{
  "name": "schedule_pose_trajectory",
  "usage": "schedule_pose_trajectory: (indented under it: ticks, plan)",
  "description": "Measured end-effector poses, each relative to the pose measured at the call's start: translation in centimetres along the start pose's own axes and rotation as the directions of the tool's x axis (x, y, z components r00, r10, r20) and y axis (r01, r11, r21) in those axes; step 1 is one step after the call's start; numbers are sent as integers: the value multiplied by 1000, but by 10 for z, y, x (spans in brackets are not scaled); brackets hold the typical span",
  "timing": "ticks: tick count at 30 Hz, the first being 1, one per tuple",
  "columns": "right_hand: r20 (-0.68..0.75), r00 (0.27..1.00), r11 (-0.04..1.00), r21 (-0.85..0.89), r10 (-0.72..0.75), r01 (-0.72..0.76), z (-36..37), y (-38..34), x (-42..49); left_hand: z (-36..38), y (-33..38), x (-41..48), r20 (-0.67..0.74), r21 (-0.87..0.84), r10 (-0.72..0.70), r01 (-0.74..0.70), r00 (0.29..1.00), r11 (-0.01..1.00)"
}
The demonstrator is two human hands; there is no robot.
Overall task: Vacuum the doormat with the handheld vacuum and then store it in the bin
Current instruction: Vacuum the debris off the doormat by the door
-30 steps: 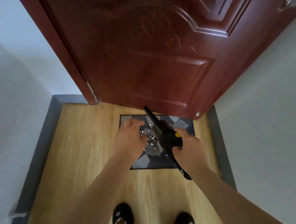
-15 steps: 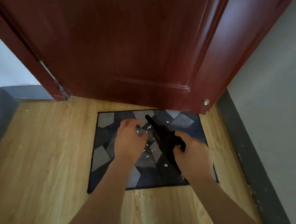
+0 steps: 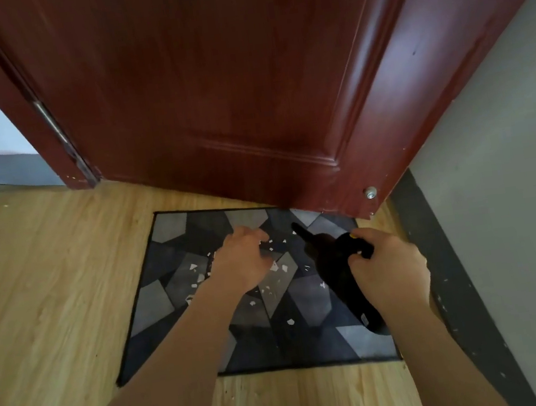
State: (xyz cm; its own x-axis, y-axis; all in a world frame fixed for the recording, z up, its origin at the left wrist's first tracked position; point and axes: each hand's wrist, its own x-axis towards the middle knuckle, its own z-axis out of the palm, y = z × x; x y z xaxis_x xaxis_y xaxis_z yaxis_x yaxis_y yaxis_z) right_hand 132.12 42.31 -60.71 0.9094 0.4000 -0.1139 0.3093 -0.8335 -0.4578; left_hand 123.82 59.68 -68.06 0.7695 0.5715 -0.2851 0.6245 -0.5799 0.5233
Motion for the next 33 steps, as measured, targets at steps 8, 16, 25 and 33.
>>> schedule_pose_trajectory:
  ticks: [8, 16, 25, 33]
  plan:
    - [8, 1000, 999, -42, 15, -14, 7, 2, 8, -10, -5, 13, -41, 129, 34, -29, 999, 991]
    - [-42, 999, 999, -35, -7, 5, 14, -10, 8, -3, 0, 23, -33, 170, 107, -100, 994, 980]
    - [-15, 1000, 998, -64, 0, -1, 13, -10, 8, -6, -7, 24, -37, 81, 53, -50, 998, 995]
    - [-13, 997, 995, -52, -81, 80, 19, -22, 4, -6, -14, 24, -105, 155, 94, -77, 990, 985]
